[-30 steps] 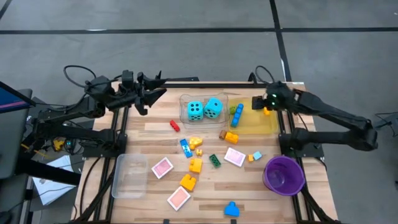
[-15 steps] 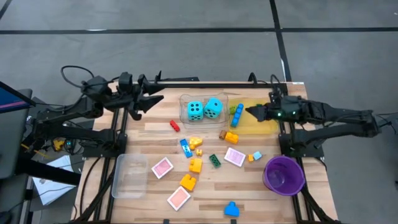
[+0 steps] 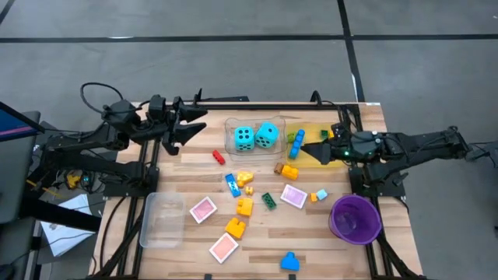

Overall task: Pick & Place Toys
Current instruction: Put the yellow game piece into the yellow bin

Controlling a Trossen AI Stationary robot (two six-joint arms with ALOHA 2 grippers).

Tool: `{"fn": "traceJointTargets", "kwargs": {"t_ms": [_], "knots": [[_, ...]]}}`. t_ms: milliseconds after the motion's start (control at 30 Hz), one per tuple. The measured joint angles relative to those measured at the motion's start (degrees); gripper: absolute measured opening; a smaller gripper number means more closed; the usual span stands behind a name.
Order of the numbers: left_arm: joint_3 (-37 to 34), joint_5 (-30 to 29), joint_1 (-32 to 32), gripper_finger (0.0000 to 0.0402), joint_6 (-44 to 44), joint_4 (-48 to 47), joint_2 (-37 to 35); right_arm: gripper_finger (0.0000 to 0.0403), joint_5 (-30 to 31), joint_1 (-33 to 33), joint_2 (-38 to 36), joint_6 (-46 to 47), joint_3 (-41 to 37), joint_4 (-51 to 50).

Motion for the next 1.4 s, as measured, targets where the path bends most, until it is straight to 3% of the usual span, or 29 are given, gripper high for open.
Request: {"fn": "traceJointTargets", "kwargs": {"t_ms": [300,600,833,967,1067,1400], "knots": [[0.02,-9.33,-2.54,0.0264,3.13,-1.06,0.76,0.0211,0.0,2.01,-0.02,-3.21,0.0,-0.09],[0.03,-10.96,-4.31,0.0279,2.9,-5.79,1.18,0.0211,0.0,1.11,-0.11,-5.76,0.0,0.22],[0.04,-10.19,-8.43,0.0279,-1.59,-11.78,5.65,0.0211,0.0,1.06,-0.11,-5.7,0.0,0.39],[0.02,-6.72,-10.88,0.0286,-4.62,-14.04,9.87,0.0211,0.0,1.06,-0.11,-5.21,0.0,1.01],[0.14,-3.26,-12.62,0.0303,-6.3,-14.21,13.12,0.0211,-0.01,1.36,-0.04,-5.24,0.0,1.76],[4.98,-1.21,-17.01,0.0374,-3.83,-23.53,22.98,0.0211,-1.91,1.39,-0.03,-5.87,0.0,2.21]]}}
